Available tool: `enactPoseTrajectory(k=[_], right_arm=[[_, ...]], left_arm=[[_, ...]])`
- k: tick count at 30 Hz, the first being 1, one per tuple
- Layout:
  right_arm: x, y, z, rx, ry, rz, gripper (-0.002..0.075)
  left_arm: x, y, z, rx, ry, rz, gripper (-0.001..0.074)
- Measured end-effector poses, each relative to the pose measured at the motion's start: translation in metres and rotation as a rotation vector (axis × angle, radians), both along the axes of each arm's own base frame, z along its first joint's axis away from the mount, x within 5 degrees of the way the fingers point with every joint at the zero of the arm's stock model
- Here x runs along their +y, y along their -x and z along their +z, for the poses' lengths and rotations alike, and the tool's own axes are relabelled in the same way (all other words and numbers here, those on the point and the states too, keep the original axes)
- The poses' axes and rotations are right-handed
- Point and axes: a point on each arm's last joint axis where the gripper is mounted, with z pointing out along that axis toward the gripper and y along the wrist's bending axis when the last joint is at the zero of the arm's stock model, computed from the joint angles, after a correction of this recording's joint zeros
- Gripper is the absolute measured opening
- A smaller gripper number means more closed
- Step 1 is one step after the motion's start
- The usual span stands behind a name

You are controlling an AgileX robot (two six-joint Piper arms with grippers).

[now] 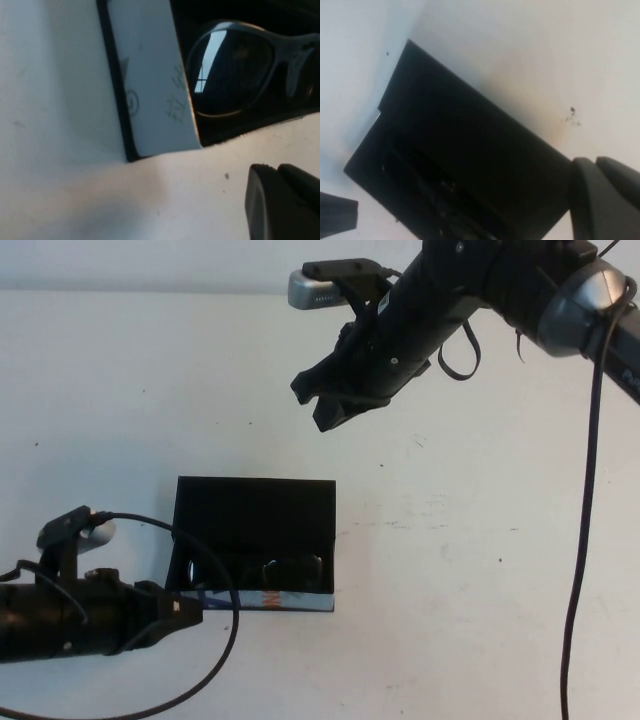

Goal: Return glasses to glasses case
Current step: Close the glasses case

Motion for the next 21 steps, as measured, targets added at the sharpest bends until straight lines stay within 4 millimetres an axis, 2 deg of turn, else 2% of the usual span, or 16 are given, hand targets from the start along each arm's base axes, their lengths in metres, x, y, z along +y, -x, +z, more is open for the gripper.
enactPoseTrajectory(k=[9, 21], right_arm=[[0.001, -0.012, -0.02, 0.031, 0.004, 0.004, -0.0011], [0.01, -0.027, -0.037, -0.021, -0.063, -0.033, -0.0011]], left_arm=[[-0.001, -0.015, -0.028, 0.029, -0.003, -0.007, -0.0003], [-0.004, -0.018, -0.031, 0.017, 0.021, -0.03, -0.0003]])
